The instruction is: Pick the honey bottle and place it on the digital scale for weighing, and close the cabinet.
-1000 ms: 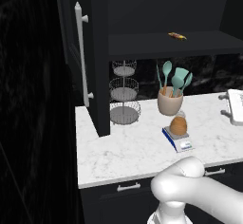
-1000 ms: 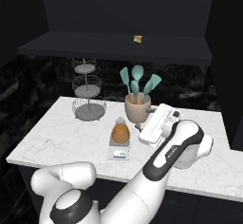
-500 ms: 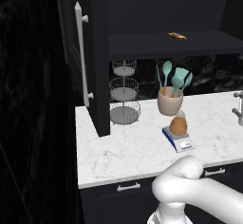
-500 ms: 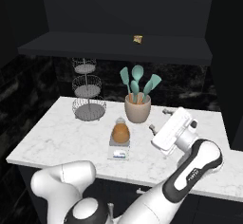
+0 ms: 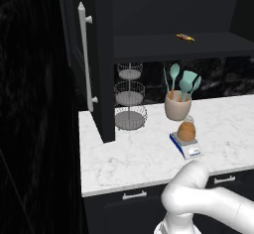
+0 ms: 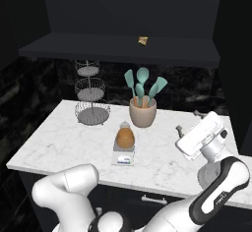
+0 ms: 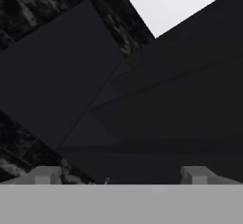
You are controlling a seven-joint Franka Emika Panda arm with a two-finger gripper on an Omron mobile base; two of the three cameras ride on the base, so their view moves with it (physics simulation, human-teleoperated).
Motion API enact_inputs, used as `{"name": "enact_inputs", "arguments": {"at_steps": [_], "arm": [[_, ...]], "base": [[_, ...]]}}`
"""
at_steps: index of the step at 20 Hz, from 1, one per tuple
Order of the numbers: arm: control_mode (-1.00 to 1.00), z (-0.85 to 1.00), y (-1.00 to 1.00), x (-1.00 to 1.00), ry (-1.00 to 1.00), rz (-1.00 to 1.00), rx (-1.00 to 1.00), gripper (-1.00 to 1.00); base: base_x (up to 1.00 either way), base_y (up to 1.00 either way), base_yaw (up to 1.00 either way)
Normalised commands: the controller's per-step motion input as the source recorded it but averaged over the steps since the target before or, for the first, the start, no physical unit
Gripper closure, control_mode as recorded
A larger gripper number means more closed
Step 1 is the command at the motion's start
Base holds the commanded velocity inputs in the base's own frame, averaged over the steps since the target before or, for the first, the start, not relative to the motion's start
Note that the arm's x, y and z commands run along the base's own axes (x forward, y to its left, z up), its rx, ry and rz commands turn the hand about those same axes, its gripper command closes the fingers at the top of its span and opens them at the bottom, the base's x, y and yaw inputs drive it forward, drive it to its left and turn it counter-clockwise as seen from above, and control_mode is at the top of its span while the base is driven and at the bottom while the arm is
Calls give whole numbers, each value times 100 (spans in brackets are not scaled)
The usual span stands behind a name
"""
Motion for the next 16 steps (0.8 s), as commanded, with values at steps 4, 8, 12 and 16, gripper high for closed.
{"name": "enact_inputs", "arguments": {"at_steps": [4,8,12,16], "arm": [[-100,-7,-59,-11,0,-20,5,-100],[-100,-17,-48,-8,0,-22,0,-100],[-100,3,-51,-8,0,-22,1,-100],[-100,18,-50,-5,-5,-17,0,-100]], "base": [[0,0,0],[0,0,0],[0,0,0],[0,0,0]]}}
